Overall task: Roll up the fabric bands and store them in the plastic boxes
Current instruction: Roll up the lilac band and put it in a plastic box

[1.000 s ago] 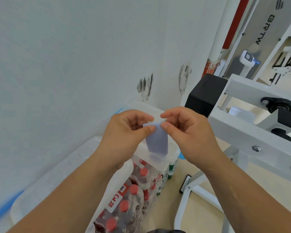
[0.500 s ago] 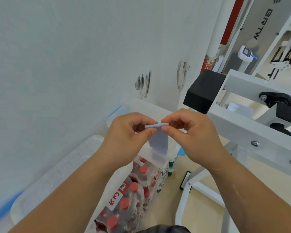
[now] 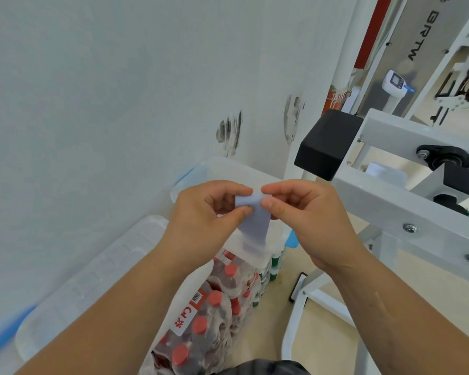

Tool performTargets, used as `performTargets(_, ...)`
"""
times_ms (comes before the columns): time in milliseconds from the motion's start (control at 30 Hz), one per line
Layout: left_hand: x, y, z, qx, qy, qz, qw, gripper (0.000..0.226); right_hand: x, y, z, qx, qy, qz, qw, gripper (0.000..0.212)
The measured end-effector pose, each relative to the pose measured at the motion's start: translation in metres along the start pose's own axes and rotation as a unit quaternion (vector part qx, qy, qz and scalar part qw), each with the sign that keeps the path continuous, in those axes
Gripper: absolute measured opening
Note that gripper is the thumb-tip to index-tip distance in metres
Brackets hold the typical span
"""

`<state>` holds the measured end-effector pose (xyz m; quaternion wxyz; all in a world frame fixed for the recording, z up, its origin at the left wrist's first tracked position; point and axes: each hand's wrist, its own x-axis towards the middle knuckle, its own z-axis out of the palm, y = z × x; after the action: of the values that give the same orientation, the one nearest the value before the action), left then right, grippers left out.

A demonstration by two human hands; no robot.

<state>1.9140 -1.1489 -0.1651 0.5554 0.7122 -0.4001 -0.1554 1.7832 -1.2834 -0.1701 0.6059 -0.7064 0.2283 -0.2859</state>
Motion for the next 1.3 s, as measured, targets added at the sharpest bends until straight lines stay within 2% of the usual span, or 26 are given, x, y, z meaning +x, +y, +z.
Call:
performTargets(100, 0.001, 0.0, 0.001, 0.01, 0.026, 0.009, 1.0, 0.023, 0.0, 0.001, -0.002, -0.026, -0.033, -0.007, 0.999, 0.024)
performTargets(300, 0.009, -0.001, -0.001, 0.025, -0.025, 0.016, 0.999, 0.013, 0.003, 0.003, -0.005, -0.116, -0.029, -0.042, 0.992, 0.011)
performTargets(433, 0.013, 0.0, 0.001, -0.081, -0.043, -0.054, 0.994, 0.016, 0.004, 0.004, -0.006, -0.085, -0.025, -0.033, 0.996, 0.014)
performTargets(533, 0.014, 0.001, 0.007, -0.145, -0.027, -0.07, 0.987, 0.026, 0.005, 0.005, -0.004, -0.057, 0.013, -0.045, 0.997, 0.015)
performTargets(700, 0.014, -0.001, 0.011, -0.076, -0.032, -0.039, 0.996, 0.026, 0.005, 0.01, -0.003, -0.034, 0.075, -0.039, 0.996, 0.011)
performTargets(833, 0.017, -0.002, 0.009, -0.015, -0.007, -0.012, 1.0, 0.015, 0.006, 0.01, -0.009, -0.07, 0.008, -0.044, 0.997, 0.02)
performTargets(933, 0.018, -0.002, 0.007, -0.038, -0.041, -0.031, 0.998, 0.012, 0.009, 0.011, -0.015, -0.102, -0.016, -0.061, 0.993, 0.017)
performTargets(1033, 0.02, -0.003, 0.006, -0.046, -0.066, -0.04, 0.996, 0.012, 0.009, 0.011, -0.015, -0.088, -0.017, -0.046, 0.995, 0.013)
performTargets(1167, 0.021, -0.002, 0.009, -0.082, -0.06, -0.062, 0.993, 0.013, 0.007, 0.01, -0.013, -0.036, -0.015, -0.05, 0.998, 0.025)
performTargets(1300, 0.019, 0.0, 0.014, -0.134, -0.046, -0.054, 0.988, 0.02, 0.009, 0.009, -0.012, -0.057, 0.009, -0.071, 0.996, 0.018)
